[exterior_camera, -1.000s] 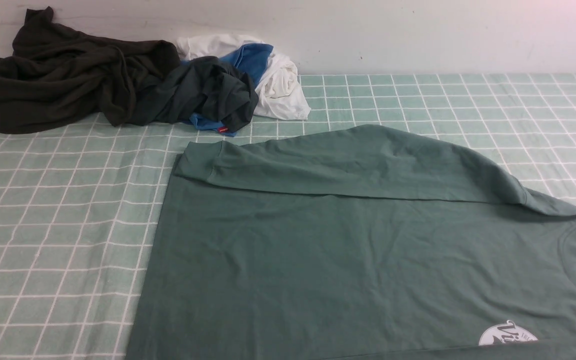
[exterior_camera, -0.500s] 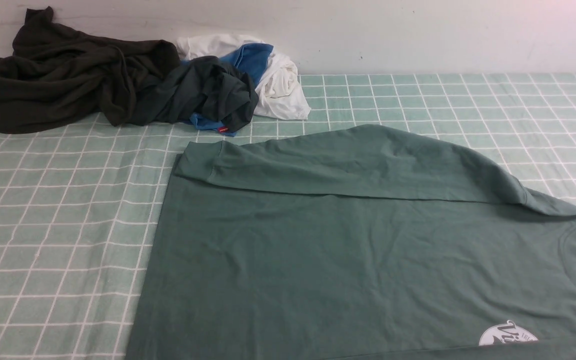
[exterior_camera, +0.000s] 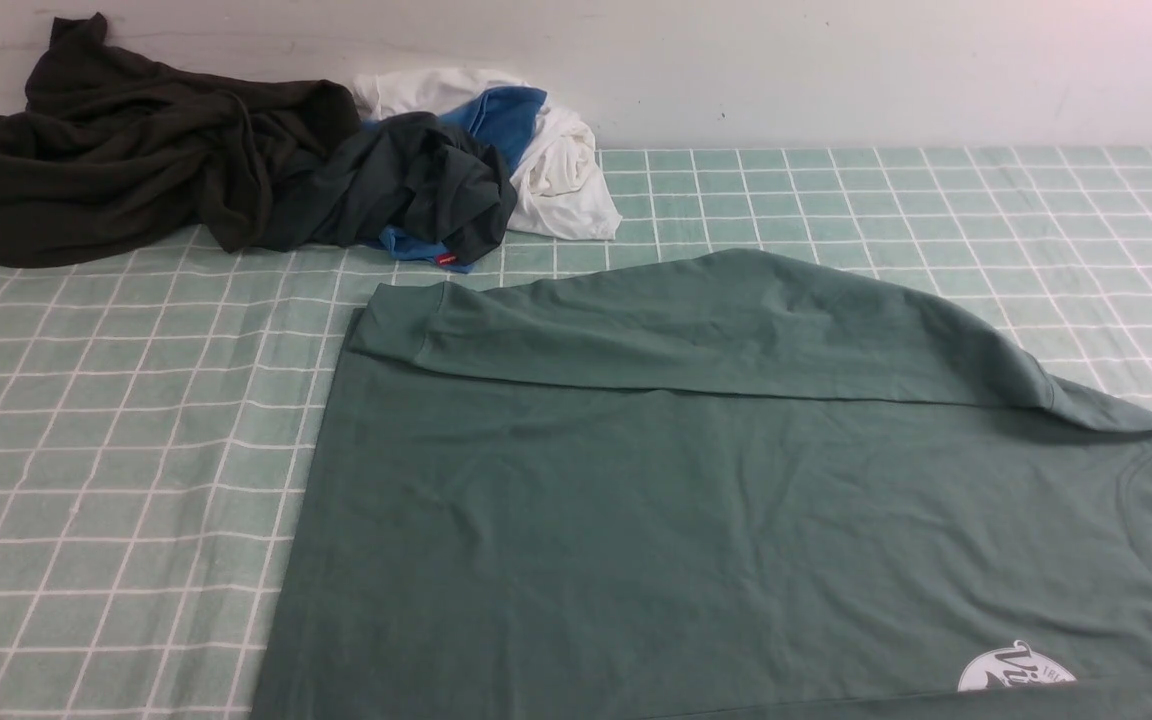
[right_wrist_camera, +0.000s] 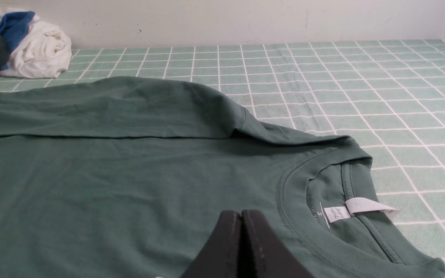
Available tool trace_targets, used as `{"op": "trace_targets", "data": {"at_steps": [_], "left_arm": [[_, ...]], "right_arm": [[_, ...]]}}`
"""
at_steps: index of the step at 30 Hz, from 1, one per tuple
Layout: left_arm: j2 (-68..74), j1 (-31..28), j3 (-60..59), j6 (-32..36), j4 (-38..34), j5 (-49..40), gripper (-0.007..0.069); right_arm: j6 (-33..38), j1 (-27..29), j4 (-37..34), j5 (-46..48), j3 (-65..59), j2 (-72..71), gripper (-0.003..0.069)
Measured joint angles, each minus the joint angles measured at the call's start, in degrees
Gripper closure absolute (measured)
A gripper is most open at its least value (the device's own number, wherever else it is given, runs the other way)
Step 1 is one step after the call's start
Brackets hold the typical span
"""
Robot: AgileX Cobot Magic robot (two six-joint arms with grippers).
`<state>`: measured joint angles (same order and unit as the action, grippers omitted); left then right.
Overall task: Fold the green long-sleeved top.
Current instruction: Use the left arm to clamp the cuff closest to it
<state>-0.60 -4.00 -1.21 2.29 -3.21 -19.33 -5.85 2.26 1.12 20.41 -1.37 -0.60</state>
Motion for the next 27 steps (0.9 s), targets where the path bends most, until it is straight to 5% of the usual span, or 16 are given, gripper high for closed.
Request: {"op": "trace_targets", "data": {"at_steps": [18, 21, 25, 27], "left_arm": [[0.0, 0.0, -0.12, -2.29, -2.26, 1.19, 0.0627], [0.0, 0.0, -0.3, -10.8, -13.11, 1.4, 0.0627], [0.0, 0.0, -0.47, -22.08, -30.82, 1.35, 0.0627], [0.0, 0.0, -0.47, -23.64, -33.92, 1.35, 0.0627]], "right_arm": [[-1.46, 0.0, 0.0, 0.0, 0.0, 0.0, 0.0673], [-1.97, 0.0, -2.51, -0.06, 0.0, 0.0, 0.0673], [-6.35, 0.0, -15.98, -0.99, -0.06, 0.0, 0.0673], [-8.82, 0.0, -21.45, -1.11, -0.06, 0.0, 0.0673]]}}
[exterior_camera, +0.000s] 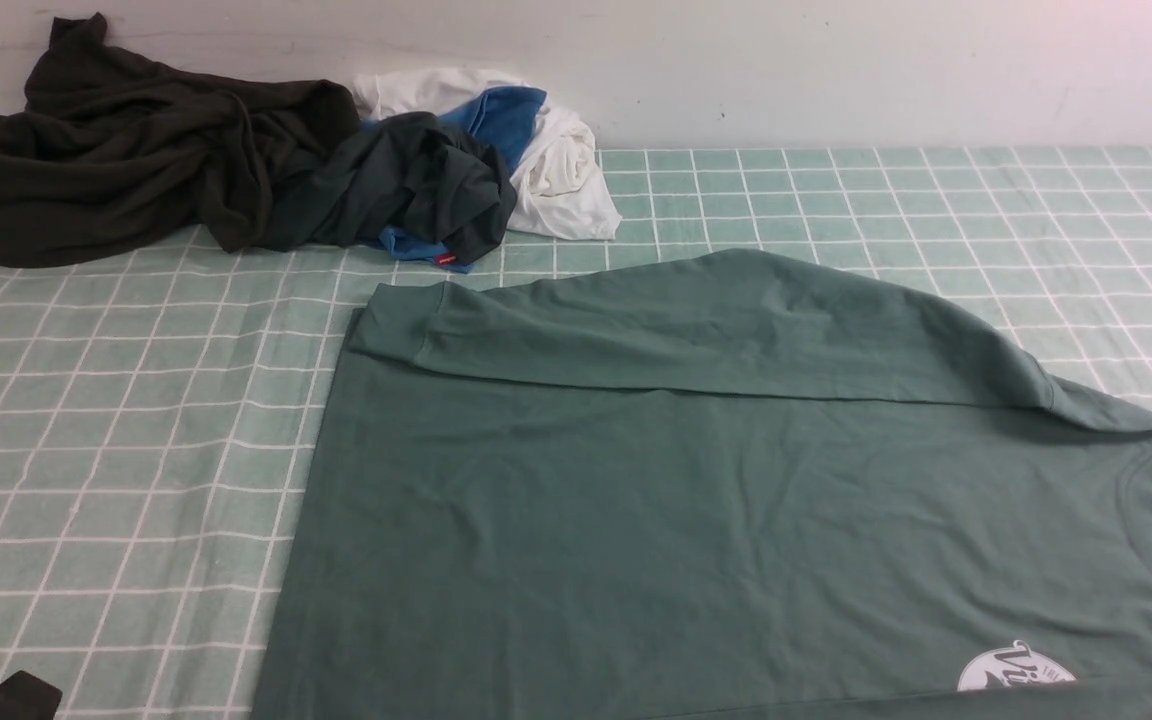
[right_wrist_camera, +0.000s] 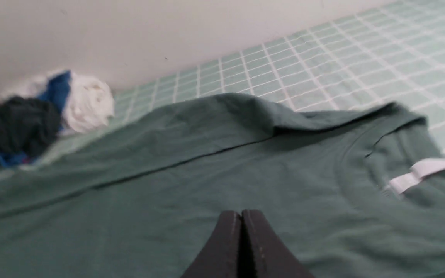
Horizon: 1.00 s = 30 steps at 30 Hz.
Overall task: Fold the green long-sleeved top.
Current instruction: Use the left arm to clamp the cuff closest to it
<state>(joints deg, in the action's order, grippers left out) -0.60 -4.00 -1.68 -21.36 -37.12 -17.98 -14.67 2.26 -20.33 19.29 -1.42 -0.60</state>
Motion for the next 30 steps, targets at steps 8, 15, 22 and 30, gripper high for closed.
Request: {"op": "trace_targets", "data": {"at_steps": [8, 15, 22, 30], "left_arm": [[0.0, 0.0, 0.0, -0.43, -5.51, 0.05, 0.0627], [0.33, 0.0, 9.57, 21.36, -2.04, -3.36, 0.0627], [23.8, 0.0, 29.83, 35.29, 14.13, -22.3, 0.0627], [49.0, 9.79, 47.86, 40.33, 31.17, -40.38, 0.0614]], "right_arm": [[-2.76, 0.0, -24.27, -1.71, 0.0, 0.0, 0.0673], [9.14, 0.0, -23.98, -0.61, 0.61, 0.0, 0.0673], [31.67, 0.0, -16.03, 2.39, 14.8, 13.42, 0.0673], [41.06, -3.52, -9.72, 27.28, 38.79, 40.35, 0.0673]]}}
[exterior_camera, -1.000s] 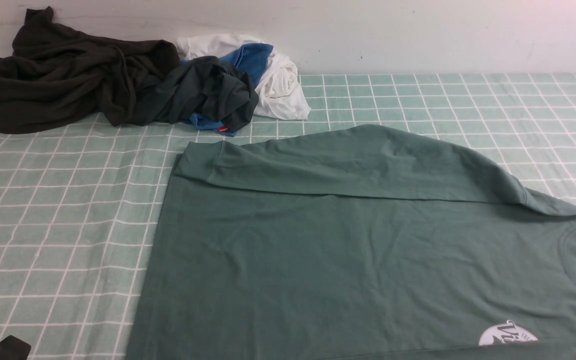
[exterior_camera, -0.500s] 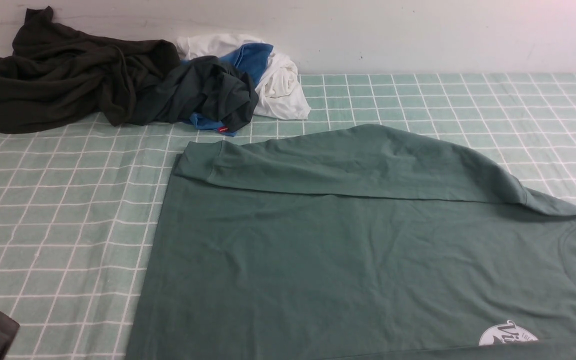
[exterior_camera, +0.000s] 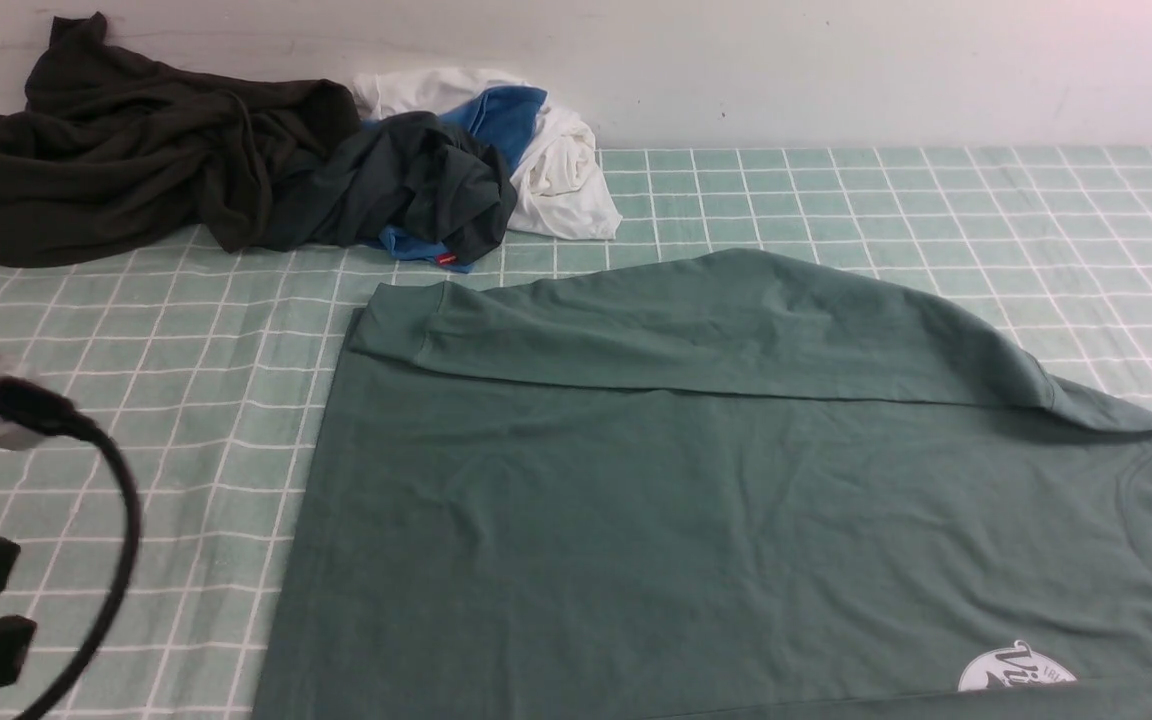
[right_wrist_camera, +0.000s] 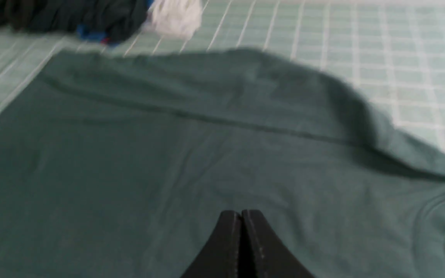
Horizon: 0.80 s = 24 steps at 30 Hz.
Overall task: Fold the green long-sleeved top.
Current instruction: Use the left arm to clamp the cuff closest to it
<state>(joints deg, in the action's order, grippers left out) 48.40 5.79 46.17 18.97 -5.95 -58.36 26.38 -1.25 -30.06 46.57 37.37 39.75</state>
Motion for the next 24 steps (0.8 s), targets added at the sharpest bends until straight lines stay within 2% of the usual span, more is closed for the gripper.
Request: {"op": "trace_targets", "data": {"at_steps": [1, 2, 4, 5, 7, 10, 13, 17, 23, 24], "left_arm": [[2.35, 2.72, 0.36, 0.0, 0.26, -1.5, 0.0603], [2.35, 2.72, 0.36, 0.0, 0.26, -1.5, 0.0603], [8.85, 10.3, 0.31, 0.03, 0.16, -4.89, 0.0553], [9.33, 10.8, 0.24, 0.03, 0.16, -5.05, 0.0549], [16.28, 16.81, 0.09, 0.14, 0.09, -6.06, 0.048], [23.33, 20.92, -0.15, 0.52, 0.15, -4.59, 0.0405], [30.72, 23.3, -0.14, 0.88, 0.19, 0.0, 0.0324], [38.45, 24.19, -0.14, 0.92, 0.19, 5.25, 0.0266], [46.11, 24.37, -0.14, 0.92, 0.19, 8.77, 0.0264], [46.73, 24.49, 0.15, 0.92, 0.32, 8.76, 0.0293]], "right_arm": [[0.12, -1.27, 0.82, 3.9, 1.73, 1.99, 0.0673], [0.18, -1.62, 1.06, 4.69, 2.12, 2.44, 0.0673], [0.02, -7.19, 5.57, 14.68, 6.01, 8.15, 0.0673], [-0.06, -7.61, 5.94, 15.27, 6.15, 8.49, 0.0673], [-1.77, -12.75, 10.95, 21.57, 6.85, 12.1, 0.0673], [-4.04, -16.55, 15.74, 24.13, 6.97, 14.39, 0.0673], [-5.28, -17.86, 18.39, 24.25, 6.97, 15.21, 0.0673], [-5.67, -18.06, 19.17, 23.49, 7.01, 15.3, 0.0673], [-5.85, -18.06, 19.68, 21.44, 7.01, 15.3, 0.0673], [-5.85, -18.06, 19.68, 20.8, 7.01, 15.3, 0.0673]]}}
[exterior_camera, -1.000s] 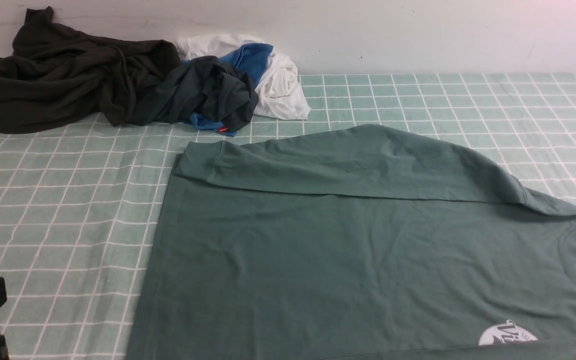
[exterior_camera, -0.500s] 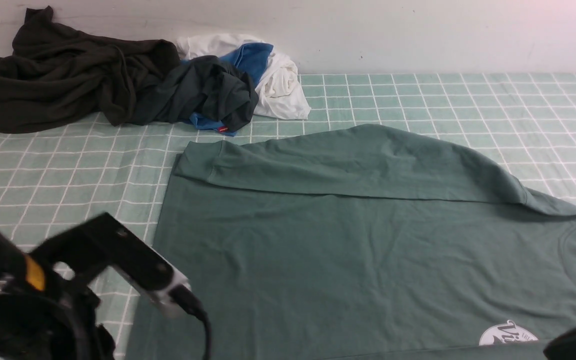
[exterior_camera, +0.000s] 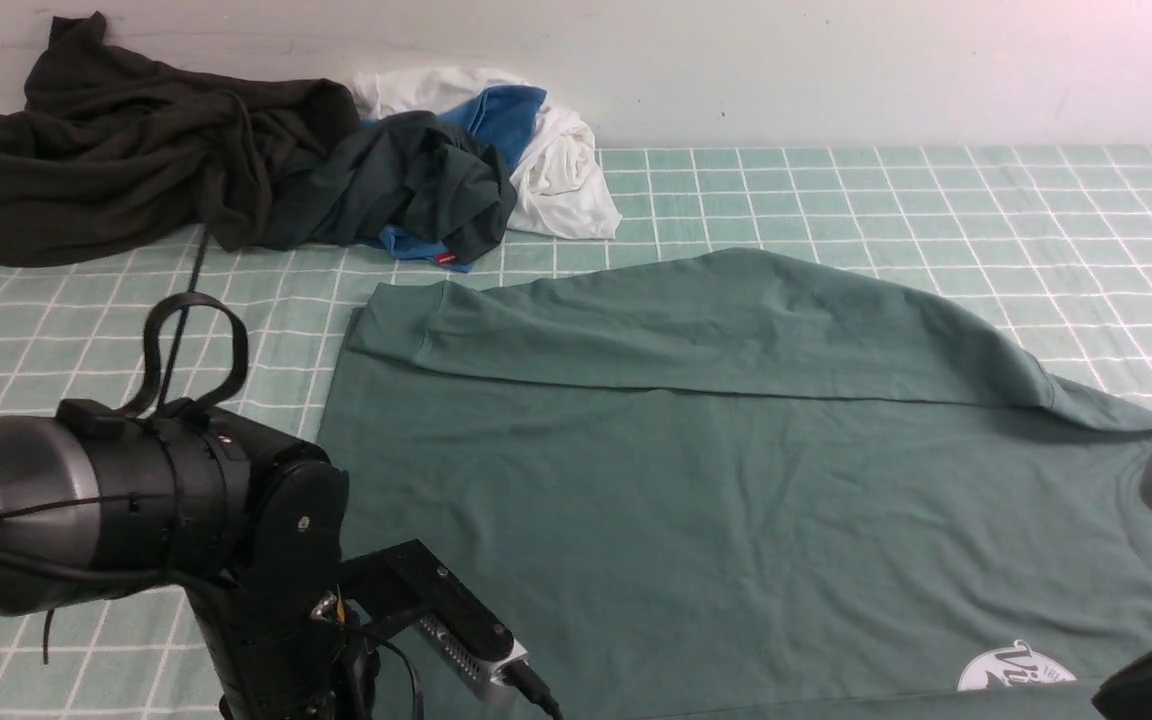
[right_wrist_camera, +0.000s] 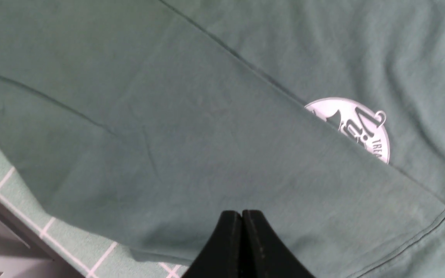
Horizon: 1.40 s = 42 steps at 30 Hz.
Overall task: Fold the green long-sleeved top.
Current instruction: Use the left arm to clamp the cuff closest to it, then use the left arm to drag and place the cuff at the centered position on the left edge of the fabric
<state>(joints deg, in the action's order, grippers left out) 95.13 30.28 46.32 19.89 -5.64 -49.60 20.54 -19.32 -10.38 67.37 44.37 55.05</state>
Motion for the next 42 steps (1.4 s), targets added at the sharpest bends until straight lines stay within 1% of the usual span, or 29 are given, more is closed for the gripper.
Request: {"op": "trace_targets", "data": {"at_steps": [2, 3, 5, 6, 7, 9, 12, 14, 15, 16, 19, 22, 23, 24, 25, 27, 28, 30, 33, 35, 36, 37, 38, 40, 41, 42], "left_arm": [[0.06, 0.23, 0.04, 0.0, 0.09, -0.06, 0.0331], [0.07, 0.57, 0.11, 0.06, 0.09, -0.12, 0.0407], [0.24, 1.03, 0.24, 0.2, 0.09, -0.62, 0.0522], [0.33, 1.17, 0.59, 0.32, 0.09, -1.28, 0.0557], [0.52, 1.22, 1.03, 0.37, 0.15, -2.22, 0.0583], [0.81, 1.23, 2.95, 0.32, 0.86, -4.97, 0.0598], [0.82, 1.23, 9.45, 0.01, 3.88, -10.3, 0.0598], [0.82, 1.23, 12.21, 0.01, 5.06, -11.87, 0.0598], [0.82, 1.23, 18.3, -0.05, 7.6, -14.49, 0.0598], [0.82, 1.23, 18.93, -0.04, 7.87, -14.77, 0.0598], [1.26, 1.23, 29.33, -0.04, 11.76, -18.46, 0.0598], [3.18, 1.05, 38.59, -0.04, 14.05, -19.63, 0.0598], [4.29, 0.87, 40.76, -0.04, 14.17, -19.63, 0.0598], [5.85, 0.35, 43.69, -0.04, 14.17, -19.69, 0.0598], [6.14, 0.26, 44.14, -0.04, 14.17, -19.69, 0.0598], [10.29, -1.44, 49.08, 0.02, 13.52, -19.85, 0.0597], [10.29, -1.44, 49.08, 0.02, 13.52, -19.85, 0.0597], [15.11, -3.54, 51.81, 0.02, 12.03, -19.85, 0.0594], [18.6, -4.93, 53.22, 0.02, 11.04, -19.85, 0.0573], [21.82, -6.18, 54.33, -0.09, 10.77, -19.78, 0.0515], [22.23, -6.36, 54.55, -0.27, 10.77, -19.78, 0.0508], [23.24, -6.92, 55.38, -0.99, 10.84, -19.48, 0.0468], [24.12, -7.69, 56.85, -3.26, 10.98, -19.06, 0.0407], [24.96, -9.2, 58.59, -6.22, 11.02, -18.16, 0.0347], [25.05, -9.2, 58.85, -6.59, 11.02, -18.02, 0.034], [25.72, -10.96, 60.57, -9.53, 10.97, -16.66, 0.0294]], "right_arm": [[0.0, 0.0, 0.0, -0.41, 0.0, 0.0, 0.0673], [0.0, 0.0, 0.0, -0.98, 0.0, 0.04, 0.0673], [0.0, 0.0, 0.0, -1.79, 0.0, 0.06, 0.0673], [0.0, 0.0, 0.0, -2.18, 0.0, 0.11, 0.0673], [0.0, 0.0, 0.02, -2.51, 0.0, 0.17, 0.0673], [0.0, 0.0, 0.07, -3.59, 0.0, 0.3, 0.0673], [0.0, 0.0, 0.28, -5.38, 0.0, 0.3, 0.0673], [0.0, 0.0, 0.7, -6.18, 0.0, 0.3, 0.0673], [-0.72, 0.0, 2.04, -7.54, 0.0, 0.3, 0.0673], [-0.72, 0.0, 2.23, -7.54, 0.0, 0.3, 0.0673], [-6.3, 0.0, 7.39, -10.43, 0.0, 0.3, 0.0673], [-12.36, 0.0, 12.9, -12.51, 0.0, 0.3, 0.0673], [-14.15, 0.0, 14.54, -12.82, 0.0, 0.3, 0.0673], [-17.49, 0.0, 17.12, -13.06, 0.0, 0.3, 0.0673], [-17.49, 0.0, 17.81, -13.13, 0.0, 0.3, 0.0673], [-21.73, 0.0, 21.03, -13.19, 0.0, 0.3, 0.0673], [-22.16, 0.0, 21.2, -13.19, 0.0, 0.3, 0.0673], [-24.07, 0.0, 22.42, -13.19, 0.0, 0.3, 0.0673], [-24.47, 0.0, 22.42, -13.19, 0.0, 0.3, 0.0673], [-24.61, 0.0, 22.42, -13.19, 0.0, 0.3, 0.0673], [-24.61, 0.0, 22.42, -13.19, 0.0, 0.3, 0.0673], [-24.61, 0.0, 22.42, -13.19, 0.0, 0.3, 0.0673], [-24.67, 0.0, 22.42, -13.19, 0.0, 0.3, 0.0673], [-24.66, 0.0, 22.42, -13.24, 0.0, 0.42, 0.0673], [-24.66, 0.0, 22.42, -13.32, 0.0, 0.51, 0.0673], [-24.66, 0.0, 22.42, -13.57, 0.0, 0.98, 0.0673]]}}
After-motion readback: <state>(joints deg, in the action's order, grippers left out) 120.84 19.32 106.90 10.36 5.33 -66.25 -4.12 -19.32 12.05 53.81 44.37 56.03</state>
